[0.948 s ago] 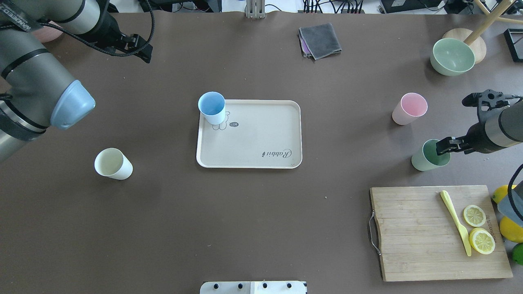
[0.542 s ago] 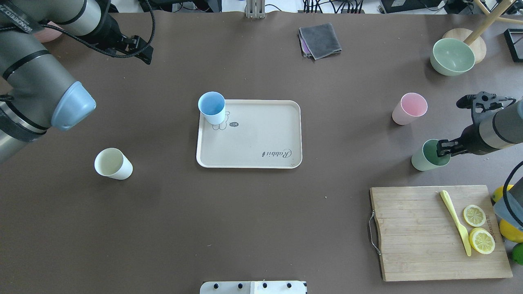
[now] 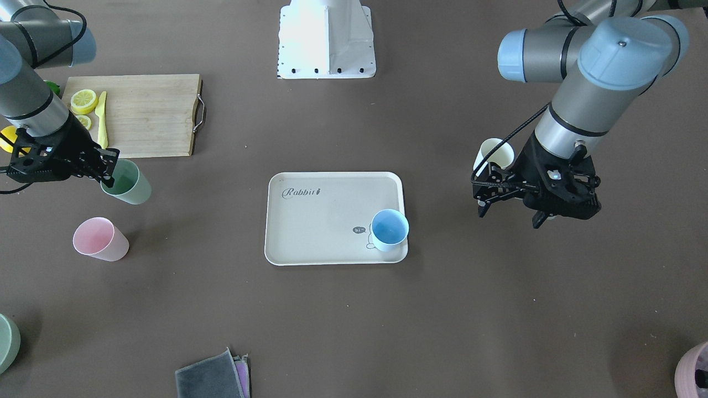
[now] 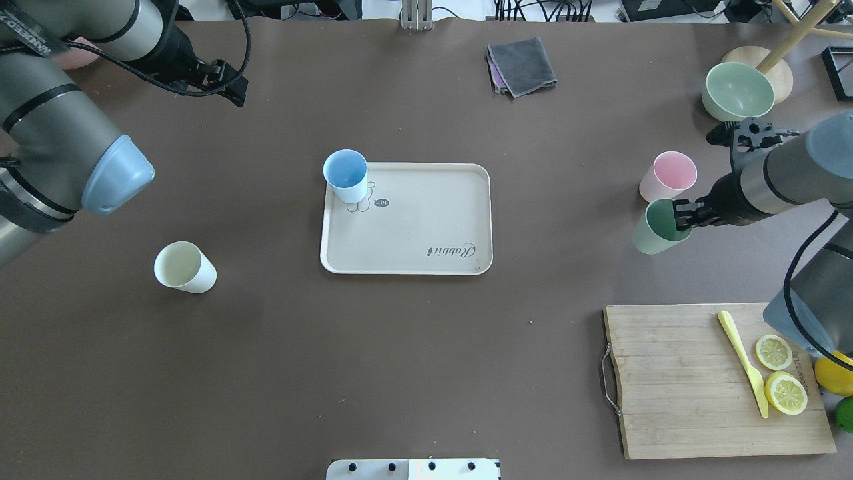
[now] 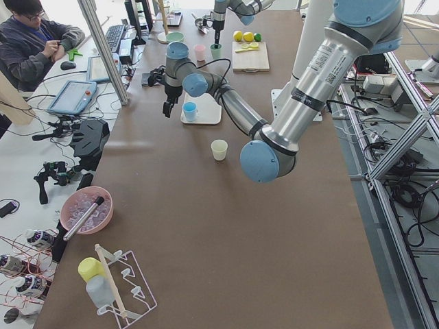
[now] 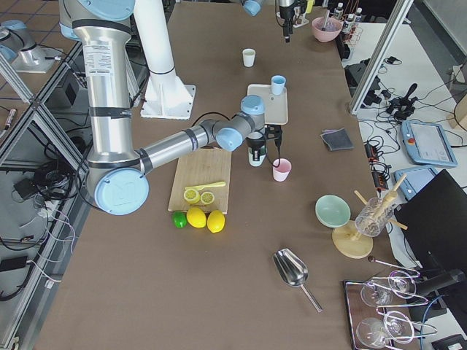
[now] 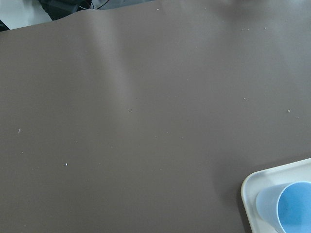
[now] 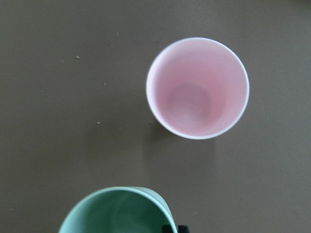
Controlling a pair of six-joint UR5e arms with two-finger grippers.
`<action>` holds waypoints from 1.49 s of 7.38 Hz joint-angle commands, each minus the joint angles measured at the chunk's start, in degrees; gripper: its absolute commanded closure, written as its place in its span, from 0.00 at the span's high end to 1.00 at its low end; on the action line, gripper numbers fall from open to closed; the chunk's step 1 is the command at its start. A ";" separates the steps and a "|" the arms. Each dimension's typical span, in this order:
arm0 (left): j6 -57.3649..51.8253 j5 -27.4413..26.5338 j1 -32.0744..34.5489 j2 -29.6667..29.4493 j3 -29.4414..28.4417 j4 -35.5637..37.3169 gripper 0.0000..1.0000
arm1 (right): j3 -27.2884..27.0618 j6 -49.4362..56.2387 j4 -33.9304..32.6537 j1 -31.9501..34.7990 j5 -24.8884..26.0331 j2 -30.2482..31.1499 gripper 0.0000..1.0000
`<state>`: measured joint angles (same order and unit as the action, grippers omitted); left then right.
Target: Place all cups on tray
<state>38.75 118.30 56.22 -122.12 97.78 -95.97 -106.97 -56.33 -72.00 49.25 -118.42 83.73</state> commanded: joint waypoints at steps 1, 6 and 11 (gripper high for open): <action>0.18 0.00 -0.06 0.04 -0.13 0.00 0.99 | 0.88 -11.82 -10.21 -6.76 3.69 -13.97 0.00; 0.36 0.00 -0.32 0.04 -0.75 -0.09 0.99 | 14.84 -23.47 -16.24 -16.20 13.38 -35.11 0.00; 0.27 0.00 -0.41 -0.14 -1.37 -0.27 0.99 | 14.16 -22.95 -16.06 -16.56 15.15 -34.95 1.00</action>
<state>39.02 118.30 55.81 -122.22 96.48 -96.22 -92.43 -79.52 -88.07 32.56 -103.51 48.69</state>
